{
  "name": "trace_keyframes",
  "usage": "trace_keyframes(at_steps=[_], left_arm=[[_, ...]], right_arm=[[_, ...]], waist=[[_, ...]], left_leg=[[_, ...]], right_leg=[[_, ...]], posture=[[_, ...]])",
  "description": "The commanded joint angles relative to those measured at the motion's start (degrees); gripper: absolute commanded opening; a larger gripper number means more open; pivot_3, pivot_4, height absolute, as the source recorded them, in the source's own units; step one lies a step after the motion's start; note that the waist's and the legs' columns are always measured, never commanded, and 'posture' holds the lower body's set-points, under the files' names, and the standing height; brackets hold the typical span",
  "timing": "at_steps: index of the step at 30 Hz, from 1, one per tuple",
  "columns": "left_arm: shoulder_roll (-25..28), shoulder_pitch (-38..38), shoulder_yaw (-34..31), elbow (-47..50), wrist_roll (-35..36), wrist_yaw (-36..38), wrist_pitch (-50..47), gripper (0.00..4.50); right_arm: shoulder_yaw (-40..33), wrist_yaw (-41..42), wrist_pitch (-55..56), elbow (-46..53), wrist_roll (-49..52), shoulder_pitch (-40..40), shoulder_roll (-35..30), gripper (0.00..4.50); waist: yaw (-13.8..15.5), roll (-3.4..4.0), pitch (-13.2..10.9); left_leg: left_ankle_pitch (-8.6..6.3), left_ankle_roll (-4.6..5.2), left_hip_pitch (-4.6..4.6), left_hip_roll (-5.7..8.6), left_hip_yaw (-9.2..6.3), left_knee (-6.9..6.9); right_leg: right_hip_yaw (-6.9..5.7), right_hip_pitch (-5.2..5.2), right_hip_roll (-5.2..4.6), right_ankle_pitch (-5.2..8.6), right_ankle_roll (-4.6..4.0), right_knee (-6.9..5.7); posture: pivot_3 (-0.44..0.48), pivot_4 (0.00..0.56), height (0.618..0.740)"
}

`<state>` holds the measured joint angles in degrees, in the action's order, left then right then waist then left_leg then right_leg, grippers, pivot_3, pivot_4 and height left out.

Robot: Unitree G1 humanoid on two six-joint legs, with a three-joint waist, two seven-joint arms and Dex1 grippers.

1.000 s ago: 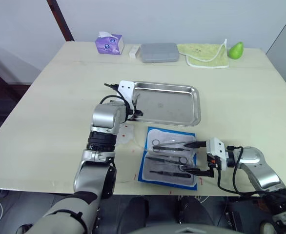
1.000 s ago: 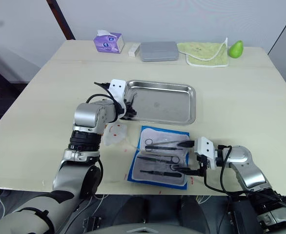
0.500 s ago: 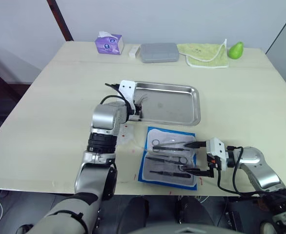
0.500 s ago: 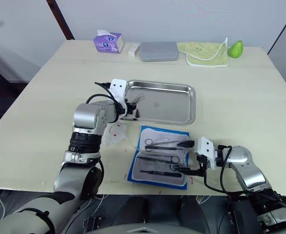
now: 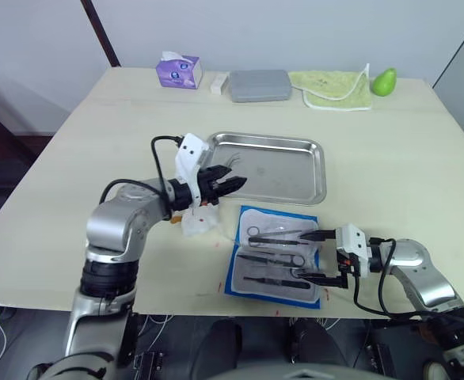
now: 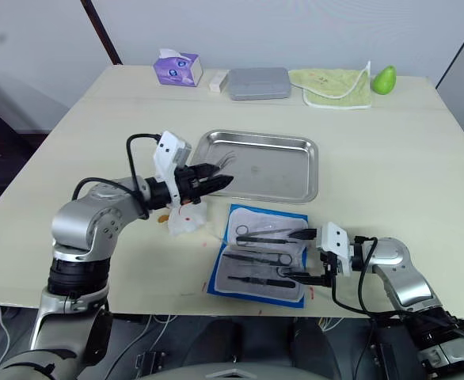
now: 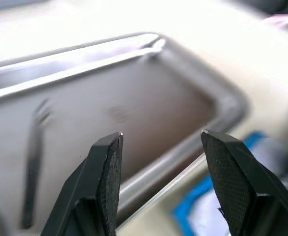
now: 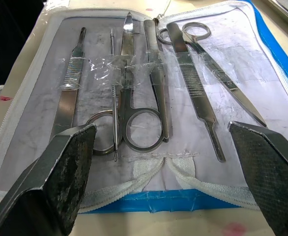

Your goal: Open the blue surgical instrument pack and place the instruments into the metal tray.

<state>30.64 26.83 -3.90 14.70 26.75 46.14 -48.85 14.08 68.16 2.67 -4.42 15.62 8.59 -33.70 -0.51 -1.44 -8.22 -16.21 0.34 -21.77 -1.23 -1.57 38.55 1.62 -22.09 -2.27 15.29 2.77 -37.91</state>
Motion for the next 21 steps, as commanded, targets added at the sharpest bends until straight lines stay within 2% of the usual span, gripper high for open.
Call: trace_keyframes(at_steps=[1, 7, 9, 10, 11, 12, 13, 18, 21], left_arm=[[4.8, -2.2, 0.0, 1.1, 2.4, 10.5, 7.7, 2.65], [13.0, -8.5, -2.8, -5.4, 5.8, 28.1, 18.0, 2.65], [15.8, -10.2, -4.8, -8.6, 7.2, 32.6, 19.7, 3.19], [17.0, -11.0, -5.5, -10.2, 7.0, 34.5, 21.2, 3.27], [18.2, -11.8, -6.0, -11.7, 6.7, 36.1, 22.4, 3.80], [19.3, -12.6, -6.6, -13.1, 6.5, 37.2, 23.4, 4.22], [20.6, -13.7, -7.4, -14.2, 6.2, 38.5, 24.6, 4.44], [22.1, -15.7, -8.7, -14.8, 6.7, 39.6, 26.1, 4.44], [21.8, -15.5, -7.3, -10.8, 7.1, 37.3, 24.2, 4.44]], right_arm=[[1.6, 0.0, -2.6, -3.2, -2.8, -1.9, -0.9, 4.50], [1.4, -0.1, -2.6, -2.9, -2.7, -2.0, -1.0, 4.50], [1.2, -0.1, -2.6, -2.8, -2.7, -2.2, -1.2, 4.50], [1.1, -0.1, -2.6, -2.8, -2.7, -2.2, -1.4, 4.50], [1.0, 0.0, -2.6, -2.7, -2.6, -2.4, -1.4, 4.50], [0.8, 0.0, -2.5, -2.7, -2.6, -2.5, -1.6, 4.50], [0.6, 0.1, -2.4, -2.7, -2.6, -2.7, -1.7, 4.50], [0.1, 0.1, -2.6, -2.2, -2.4, -3.1, -1.9, 4.50], [-0.1, 0.2, -2.6, -2.1, -2.2, -3.2, -2.1, 4.50]], waist=[[-0.1, 0.09, 0.0], [-0.2, 0.23, -0.1], [0.0, 0.25, -0.2], [0.0, 0.23, -0.2], [0.0, 0.26, -0.2], [0.0, 0.28, -0.2], [0.1, 0.28, -0.2], [0.3, 0.37, -0.3], [0.6, 0.35, -0.3]], left_leg=[[0.00, 0.01, 0.01, 0.00, 0.01, -0.03], [-0.05, 0.11, 0.04, 0.04, 0.04, -0.07], [-0.06, 0.12, 0.03, 0.03, 0.02, -0.07], [-0.06, 0.13, 0.01, 0.02, -0.01, -0.06], [-0.06, 0.13, 0.01, 0.02, 0.00, -0.06], [-0.06, 0.13, 0.02, 0.02, 0.00, -0.06], [-0.06, 0.13, 0.01, 0.02, 0.00, -0.06], [-0.07, 0.14, 0.01, -0.01, 0.00, -0.07], [-0.06, 0.14, 0.00, -0.02, -0.01, -0.06]], right_leg=[[0.00, 0.00, 0.00, 0.00, -0.01, 0.00], [-0.01, 0.00, 0.04, 0.01, -0.02, 0.01], [-0.03, -0.01, 0.07, 0.02, -0.02, 0.02], [-0.07, -0.01, 0.07, 0.02, -0.02, 0.02], [-0.08, -0.01, 0.08, 0.02, -0.02, 0.02], [-0.08, 0.00, 0.08, 0.02, -0.02, 0.02], [-0.08, -0.01, 0.08, 0.02, -0.02, 0.02], [-0.09, -0.01, 0.08, 0.02, -0.01, 0.03], [-0.10, 0.00, 0.07, 0.02, -0.01, 0.03]], posture=[[0.000, 0.150, 0.740], [0.000, 0.150, 0.740], [0.000, 0.150, 0.740], [0.000, 0.150, 0.740], [0.000, 0.150, 0.740], [0.000, 0.150, 0.740], [0.000, 0.150, 0.740], [0.000, 0.150, 0.740], [0.000, 0.150, 0.740]])
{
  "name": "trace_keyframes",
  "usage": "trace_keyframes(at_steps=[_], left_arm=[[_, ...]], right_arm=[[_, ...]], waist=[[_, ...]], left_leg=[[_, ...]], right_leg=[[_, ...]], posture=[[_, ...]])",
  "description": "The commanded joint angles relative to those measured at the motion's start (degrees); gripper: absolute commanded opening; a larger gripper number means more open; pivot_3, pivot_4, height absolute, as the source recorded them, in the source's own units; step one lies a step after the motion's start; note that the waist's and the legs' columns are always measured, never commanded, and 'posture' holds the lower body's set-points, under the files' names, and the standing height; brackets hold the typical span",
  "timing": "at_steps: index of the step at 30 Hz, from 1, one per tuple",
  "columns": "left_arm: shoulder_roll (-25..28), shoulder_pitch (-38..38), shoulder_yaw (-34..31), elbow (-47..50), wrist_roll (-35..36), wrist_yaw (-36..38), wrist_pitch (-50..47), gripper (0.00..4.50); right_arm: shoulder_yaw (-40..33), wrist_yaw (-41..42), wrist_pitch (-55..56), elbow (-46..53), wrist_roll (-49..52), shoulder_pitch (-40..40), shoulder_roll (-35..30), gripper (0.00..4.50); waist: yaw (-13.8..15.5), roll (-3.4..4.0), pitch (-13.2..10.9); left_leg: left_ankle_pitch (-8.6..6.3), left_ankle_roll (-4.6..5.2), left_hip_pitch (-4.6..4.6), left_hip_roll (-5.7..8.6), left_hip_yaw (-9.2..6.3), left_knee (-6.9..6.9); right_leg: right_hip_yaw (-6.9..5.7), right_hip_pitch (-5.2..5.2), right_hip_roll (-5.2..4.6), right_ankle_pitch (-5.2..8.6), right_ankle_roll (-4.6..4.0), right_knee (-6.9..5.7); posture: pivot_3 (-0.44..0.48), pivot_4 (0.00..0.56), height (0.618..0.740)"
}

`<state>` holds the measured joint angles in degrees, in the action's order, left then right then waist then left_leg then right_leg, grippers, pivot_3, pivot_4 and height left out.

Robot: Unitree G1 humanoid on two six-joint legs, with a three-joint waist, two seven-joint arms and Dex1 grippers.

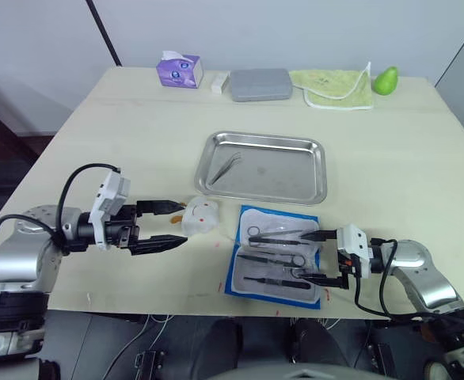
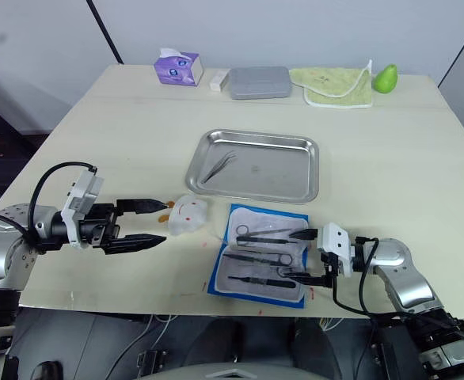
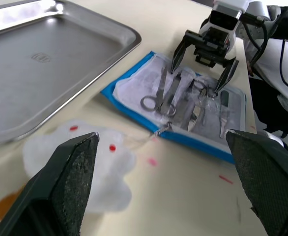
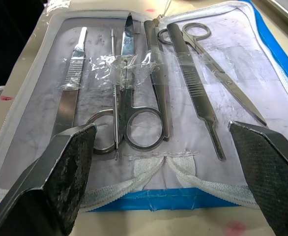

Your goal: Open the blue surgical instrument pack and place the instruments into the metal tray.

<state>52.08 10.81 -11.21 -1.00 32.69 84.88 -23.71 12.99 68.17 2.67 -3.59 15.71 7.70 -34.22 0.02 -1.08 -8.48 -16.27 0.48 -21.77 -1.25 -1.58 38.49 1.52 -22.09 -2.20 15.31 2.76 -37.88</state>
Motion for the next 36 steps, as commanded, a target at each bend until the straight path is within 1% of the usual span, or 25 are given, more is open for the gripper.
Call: trace_keyframes(at_steps=[1, 6, 8, 10, 11, 14, 16, 20, 22, 24, 30, 36], left_arm=[[-0.1, 1.2, 0.6, 6.2, 1.4, -2.5, -1.8, 4.44], [-2.3, 6.0, 6.0, 11.7, -1.1, -9.4, -5.5, 4.44], [-3.6, 9.0, 8.1, 12.8, -0.3, -12.4, -9.9, 4.44], [-5.5, 12.3, 11.3, 13.4, -0.7, -14.3, -12.3, 4.44], [-6.6, 13.5, 12.7, 13.4, -1.5, -15.2, -12.1, 4.21], [-7.8, 15.2, 15.8, 13.4, -3.4, -15.8, -11.5, 3.16], [-8.6, 16.0, 17.7, 13.0, -5.6, -17.2, -10.7, 2.07], [-10.8, 18.5, 22.3, 10.7, -9.0, -19.0, -11.3, 2.07], [-12.7, 19.5, 25.8, 8.1, -12.3, -19.0, -8.6, 2.07], [-14.4, 20.3, 27.7, 6.3, -14.3, -19.5, -7.6, 2.07], [-16.3, 21.5, 31.4, 2.9, -19.9, -20.1, -4.0, 2.07], [-18.1, 22.5, 33.1, 0.7, -22.6, -19.8, -2.5, 2.07]], right_arm=[[1.0, 0.2, -2.6, -2.9, -2.3, -2.3, -1.6, 4.50], [0.8, 0.2, -3.0, -2.7, -2.1, -2.0, -1.5, 4.50], [0.8, 0.1, -3.2, -2.6, -2.1, -1.8, -1.4, 4.50], [0.8, -0.1, -3.3, -2.4, -2.1, -1.8, -1.3, 4.50], [0.8, -0.2, -3.4, -2.3, -2.1, -1.8, -1.2, 4.50], [0.8, -0.6, -3.7, -1.7, -2.1, -2.1, -1.0, 4.50], [0.8, -0.9, -3.9, -1.3, -2.1, -2.3, -1.0, 4.50], [0.7, -1.5, -4.3, -0.5, -1.8, -2.9, -0.9, 4.50], [0.8, -1.8, -4.4, -0.1, -2.0, -3.4, -0.8, 4.50], [0.9, -2.1, -4.6, 0.3, -2.0, -3.7, -0.8, 4.50], [0.7, -2.7, -5.0, 1.0, -1.9, -4.1, -1.0, 4.50], [0.7, -2.9, -5.1, 1.1, -1.9, -4.0, -1.0, 4.50]], waist=[[0.1, 0.00, 0.0], [0.5, 0.00, 0.0], [0.6, 0.02, 0.0], [0.6, 0.01, 0.0], [0.6, 0.01, 0.0], [0.5, 0.02, 0.0], [0.5, 0.05, 0.0], [0.8, 0.04, 0.0], [0.8, 0.04, 0.0], [0.7, 0.06, 0.0], [0.7, 0.06, 0.0], [0.7, 0.06, 0.0]], left_leg=[[0.00, 0.00, 0.00, 0.00, 0.00, 0.00], [0.00, 0.00, 0.01, 0.04, 0.01, 0.01], [0.00, 0.00, 0.02, 0.08, 0.02, 0.01], [0.00, 0.00, 0.01, 0.08, 0.01, 0.01], [0.00, 0.00, 0.01, 0.10, 0.00, 0.02], [0.00, 0.00, 0.02, 0.11, 0.02, 0.02], [0.00, 0.00, 0.02, 0.10, 0.01, 0.01], [0.00, 0.00, 0.01, 0.09, 0.00, 0.02], [0.01, 0.01, 0.02, 0.13, -0.03, 0.04], [0.00, 0.00, 0.03, 0.12, -0.02, 0.04], [0.01, 0.00, 0.02, 0.11, -0.04, 0.04], [0.01, 0.01, 0.01, 0.12, -0.03, 0.05]], right_leg=[[0.00, 0.00, 0.00, 0.00, 0.00, 0.00], [0.02, 0.02, 0.01, -0.01, 0.01, -0.02], [0.03, 0.02, 0.04, -0.01, 0.01, -0.02], [0.03, 0.02, 0.07, -0.01, 0.01, -0.03], [0.02, 0.03, 0.08, -0.01, 0.01, -0.03], [0.05, 0.04, 0.11, -0.01, 0.01, -0.03], [0.06, 0.03, 0.14, 0.00, 0.01, -0.02], [0.05, 0.02, 0.15, 0.00, 0.00, -0.02], [0.02, 0.09, 0.14, -0.01, 0.01, -0.02], [0.04, 0.08, 0.16, 0.00, 0.01, -0.02], [0.04, 0.07, 0.18, 0.00, 0.00, -0.02], [0.04, 0.07, 0.17, 0.00, 0.00, -0.01]], posture=[[0.000, 0.150, 0.740], [0.000, 0.150, 0.740], [0.000, 0.150, 0.740], [0.000, 0.150, 0.740], [0.000, 0.150, 0.740], [0.000, 0.150, 0.740], [0.000, 0.150, 0.740], [0.000, 0.150, 0.740], [0.000, 0.150, 0.740], [0.000, 0.150, 0.740], [0.000, 0.150, 0.740], [0.000, 0.150, 0.740]])
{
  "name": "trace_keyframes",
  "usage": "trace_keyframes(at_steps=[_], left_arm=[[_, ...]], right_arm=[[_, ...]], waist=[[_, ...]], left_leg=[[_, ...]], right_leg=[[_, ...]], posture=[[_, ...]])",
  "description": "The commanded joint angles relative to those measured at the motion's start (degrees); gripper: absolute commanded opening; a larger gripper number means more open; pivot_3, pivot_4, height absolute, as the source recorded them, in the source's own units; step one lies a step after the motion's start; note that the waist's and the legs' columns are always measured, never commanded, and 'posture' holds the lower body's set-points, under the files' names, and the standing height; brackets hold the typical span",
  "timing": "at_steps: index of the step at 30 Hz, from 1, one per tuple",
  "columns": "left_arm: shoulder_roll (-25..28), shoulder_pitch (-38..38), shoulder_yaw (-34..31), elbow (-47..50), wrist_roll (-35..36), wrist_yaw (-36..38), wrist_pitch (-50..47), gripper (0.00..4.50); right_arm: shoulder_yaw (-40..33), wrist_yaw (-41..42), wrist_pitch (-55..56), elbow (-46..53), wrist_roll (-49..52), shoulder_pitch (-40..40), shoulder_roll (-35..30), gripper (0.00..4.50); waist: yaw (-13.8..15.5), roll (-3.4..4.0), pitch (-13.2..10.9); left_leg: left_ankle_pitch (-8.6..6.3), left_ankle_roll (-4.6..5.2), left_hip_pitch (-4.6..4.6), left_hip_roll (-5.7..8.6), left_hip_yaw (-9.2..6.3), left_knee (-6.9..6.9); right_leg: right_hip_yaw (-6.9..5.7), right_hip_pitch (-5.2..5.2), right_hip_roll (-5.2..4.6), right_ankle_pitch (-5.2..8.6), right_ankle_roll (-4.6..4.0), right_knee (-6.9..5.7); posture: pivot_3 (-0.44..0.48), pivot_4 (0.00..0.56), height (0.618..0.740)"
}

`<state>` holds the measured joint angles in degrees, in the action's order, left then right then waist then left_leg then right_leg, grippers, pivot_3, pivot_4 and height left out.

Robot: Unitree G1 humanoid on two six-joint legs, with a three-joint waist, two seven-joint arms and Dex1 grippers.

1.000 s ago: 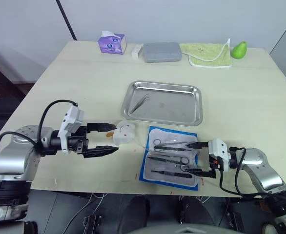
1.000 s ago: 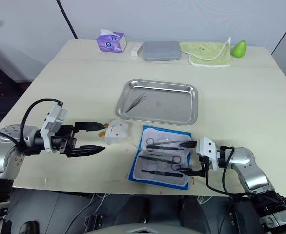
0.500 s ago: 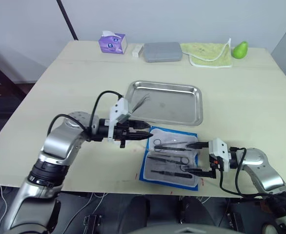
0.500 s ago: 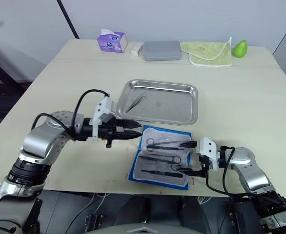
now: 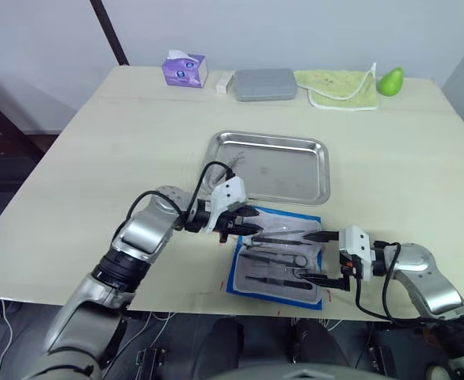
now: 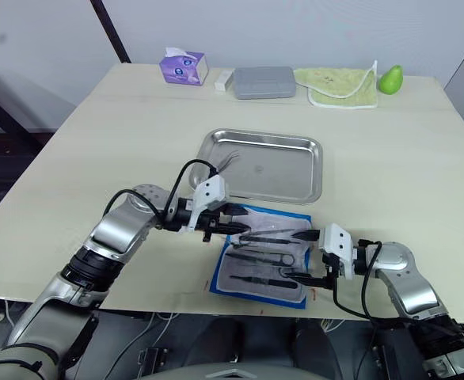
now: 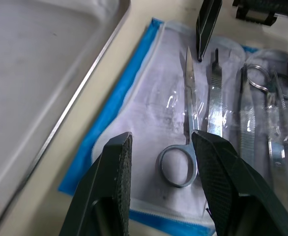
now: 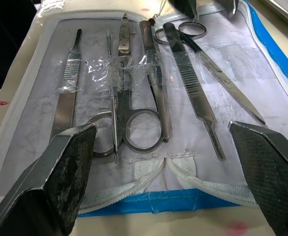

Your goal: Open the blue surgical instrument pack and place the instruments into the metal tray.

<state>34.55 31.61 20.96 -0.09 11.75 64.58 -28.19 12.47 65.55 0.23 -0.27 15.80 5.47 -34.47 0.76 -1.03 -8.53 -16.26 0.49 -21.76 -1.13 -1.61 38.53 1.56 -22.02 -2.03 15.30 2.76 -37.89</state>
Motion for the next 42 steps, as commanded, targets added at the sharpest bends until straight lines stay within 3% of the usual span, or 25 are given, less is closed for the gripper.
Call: trace_keyframes(at_steps=[1, 12, 34, 37, 39, 40, 42], left_arm=[[-0.6, 1.9, 1.4, -0.5, -2.1, 1.0, 2.2, 2.07], [-1.0, 2.3, 3.7, -1.5, -4.1, 5.2, 2.1, 2.07], [-0.8, 3.8, 8.1, -4.1, -11.7, 6.6, 3.1, 2.07], [-1.2, 4.2, 8.9, -5.2, -12.6, 6.8, 4.1, 1.38], [-1.5, 4.4, 9.5, -6.0, -13.1, 7.0, 5.0, 0.34], [-1.8, 4.4, 9.7, -6.6, -13.4, 7.1, 5.3, 0.10], [-2.0, 4.5, 9.8, -7.2, -13.6, 7.2, 5.7, 0.10]], right_arm=[[1.2, -0.3, -2.7, -2.2, -2.0, -1.8, -0.7, 4.50], [1.3, -0.9, -2.8, -1.8, -1.9, -2.2, -0.7, 4.50], [1.6, -1.6, -3.2, -1.2, -2.1, -2.6, -0.6, 4.50], [1.7, -1.7, -3.3, -1.1, -2.1, -2.6, -0.5, 4.50], [1.7, -1.8, -3.5, -1.0, -2.1, -2.7, -0.5, 4.50], [1.8, -1.8, -3.6, -0.9, -2.1, -2.7, -0.5, 4.50], [1.8, -1.9, -3.7, -0.8, -2.0, -2.7, -0.5, 4.50]], waist=[[-0.1, 0.00, 0.0], [-0.1, 0.00, 0.0], [-0.1, 0.01, 0.0], [-0.1, 0.02, 0.0], [-0.1, 0.02, 0.0], [-0.1, 0.03, 0.1], [0.0, 0.05, 0.1]], left_leg=[[0.00, 0.00, 0.00, 0.00, -0.01, 0.00], [0.00, 0.00, 0.00, -0.01, -0.01, 0.00], [0.00, 0.00, 0.02, -0.01, -0.01, 0.00], [0.00, 0.00, 0.03, -0.01, -0.01, 0.00], [0.00, 0.00, 0.08, -0.01, -0.02, 0.00], [0.00, 0.00, 0.11, -0.01, -0.02, 0.00], [0.00, 0.00, 0.13, -0.01, -0.03, 0.00]], right_leg=[[0.00, 0.00, 0.00, 0.00, 0.00, 0.00], [0.00, 0.00, 0.01, 0.00, 0.00, -0.01], [0.00, 0.01, 0.02, 0.00, 0.00, -0.01], [0.00, 0.02, 0.02, 0.00, 0.00, -0.01], [-0.01, 0.10, 0.02, 0.00, 0.00, 0.00], [-0.02, 0.13, 0.02, 0.00, 0.00, 0.00], [-0.03, 0.16, 0.02, 0.00, 0.00, 0.01]], posture=[[0.000, 0.150, 0.740], [0.000, 0.150, 0.740], [0.000, 0.150, 0.740], [0.000, 0.150, 0.740], [0.000, 0.150, 0.740], [0.000, 0.150, 0.740], [0.000, 0.150, 0.740]])
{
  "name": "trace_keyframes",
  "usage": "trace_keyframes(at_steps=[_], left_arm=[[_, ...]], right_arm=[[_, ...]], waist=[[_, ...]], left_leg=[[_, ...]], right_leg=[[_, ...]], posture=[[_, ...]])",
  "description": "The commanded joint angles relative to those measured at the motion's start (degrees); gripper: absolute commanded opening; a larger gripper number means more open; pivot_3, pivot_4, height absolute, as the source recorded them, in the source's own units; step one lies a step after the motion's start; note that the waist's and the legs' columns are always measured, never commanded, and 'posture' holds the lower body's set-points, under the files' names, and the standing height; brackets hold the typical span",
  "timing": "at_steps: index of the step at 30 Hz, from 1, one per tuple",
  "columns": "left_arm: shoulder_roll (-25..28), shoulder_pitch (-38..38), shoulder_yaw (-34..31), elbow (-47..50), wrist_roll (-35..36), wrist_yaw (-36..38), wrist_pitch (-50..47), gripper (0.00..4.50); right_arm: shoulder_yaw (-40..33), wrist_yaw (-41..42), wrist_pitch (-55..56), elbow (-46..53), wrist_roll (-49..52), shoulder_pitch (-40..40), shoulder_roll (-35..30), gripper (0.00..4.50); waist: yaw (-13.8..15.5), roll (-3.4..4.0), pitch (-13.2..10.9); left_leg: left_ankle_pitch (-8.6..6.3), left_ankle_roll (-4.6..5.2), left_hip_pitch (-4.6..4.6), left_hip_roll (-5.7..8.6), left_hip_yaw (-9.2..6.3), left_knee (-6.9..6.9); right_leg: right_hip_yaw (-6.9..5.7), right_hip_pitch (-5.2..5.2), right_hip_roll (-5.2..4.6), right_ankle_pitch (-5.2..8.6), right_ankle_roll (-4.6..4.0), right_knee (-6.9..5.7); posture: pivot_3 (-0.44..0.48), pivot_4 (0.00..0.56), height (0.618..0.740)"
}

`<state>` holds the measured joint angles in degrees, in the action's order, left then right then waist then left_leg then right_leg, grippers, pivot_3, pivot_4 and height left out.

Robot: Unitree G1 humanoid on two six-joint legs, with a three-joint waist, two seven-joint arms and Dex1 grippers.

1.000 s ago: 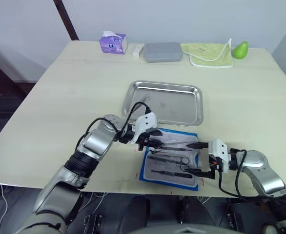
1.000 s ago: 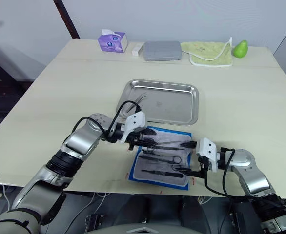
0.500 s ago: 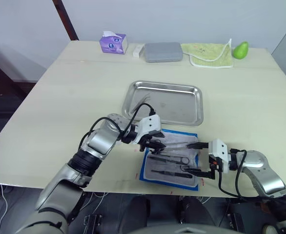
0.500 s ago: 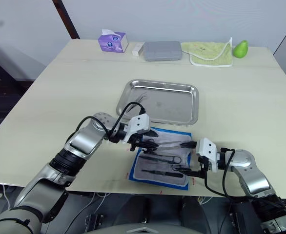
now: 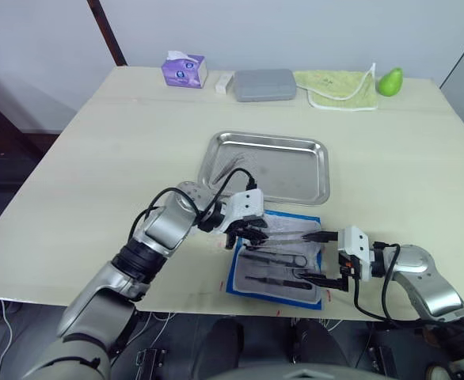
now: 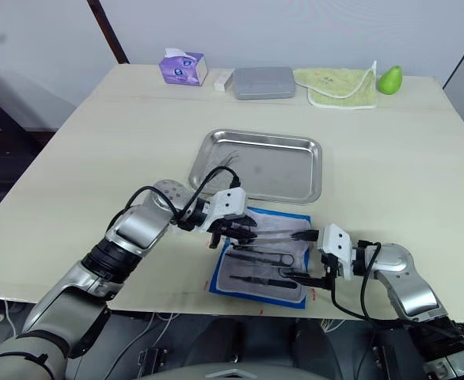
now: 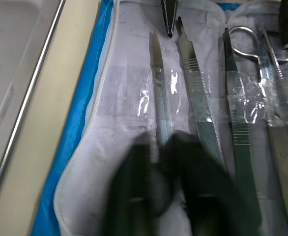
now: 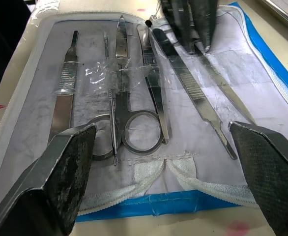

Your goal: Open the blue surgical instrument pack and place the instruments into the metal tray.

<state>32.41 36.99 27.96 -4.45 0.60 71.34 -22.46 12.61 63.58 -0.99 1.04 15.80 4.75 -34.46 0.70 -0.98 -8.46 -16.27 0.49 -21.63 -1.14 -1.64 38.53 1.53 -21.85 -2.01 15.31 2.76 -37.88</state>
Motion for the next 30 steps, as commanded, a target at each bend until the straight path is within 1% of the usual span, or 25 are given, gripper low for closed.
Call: trace_keyframes(at_steps=[1, 6, 9, 18, 30], left_arm=[[0.0, -0.8, 2.8, -3.2, -2.6, 0.5, 0.2, 0.10], [-0.6, 2.8, 2.6, -6.6, -2.9, 3.0, 2.2, 0.10], [-0.3, 5.2, 2.9, -7.4, -2.3, 6.1, 2.0, 0.10], [-1.3, 12.7, 4.8, -9.2, -3.1, 11.9, -2.5, 0.10], [-0.6, 17.1, 4.8, -9.2, -4.1, 16.5, -3.0, 0.10]], right_arm=[[1.7, 0.1, -2.5, -2.1, -2.0, -2.0, -0.5, 4.50], [2.0, 0.2, -2.6, -2.1, -2.1, -1.9, -0.4, 4.50], [2.3, 0.0, -2.5, -2.4, -2.4, -1.7, -0.2, 4.50], [4.4, -0.8, -4.2, -3.7, -5.2, -1.1, -1.0, 4.50], [5.7, -1.0, -4.9, -4.5, -6.4, -0.8, -1.5, 4.50]], waist=[[0.0, 0.01, 0.0], [0.1, 0.02, 0.0], [0.0, 0.02, 0.0], [-0.4, 0.02, 0.0], [-1.1, -0.01, 0.0]], left_leg=[[0.00, 0.00, 0.01, 0.00, 0.00, 0.00], [0.00, 0.00, 0.05, 0.01, 0.02, 0.01], [0.00, 0.00, 0.05, 0.01, 0.02, 0.01], [0.00, 0.00, 0.03, 0.01, 0.06, 0.01], [0.00, 0.00, 0.00, 0.00, -0.14, 0.01]], right_leg=[[-0.01, 0.02, 0.00, 0.00, 0.00, 0.01], [-0.08, 0.12, 0.00, 0.00, 0.00, 0.03], [-0.08, 0.12, 0.00, 0.00, 0.00, 0.03], [-0.11, 0.11, 0.04, 0.01, -0.01, 0.04], [-0.18, 0.12, 0.04, 0.04, -0.04, 0.04]], posture=[[0.000, 0.150, 0.740], [0.000, 0.150, 0.740], [0.000, 0.150, 0.740], [0.000, 0.150, 0.740], [0.000, 0.150, 0.740]])
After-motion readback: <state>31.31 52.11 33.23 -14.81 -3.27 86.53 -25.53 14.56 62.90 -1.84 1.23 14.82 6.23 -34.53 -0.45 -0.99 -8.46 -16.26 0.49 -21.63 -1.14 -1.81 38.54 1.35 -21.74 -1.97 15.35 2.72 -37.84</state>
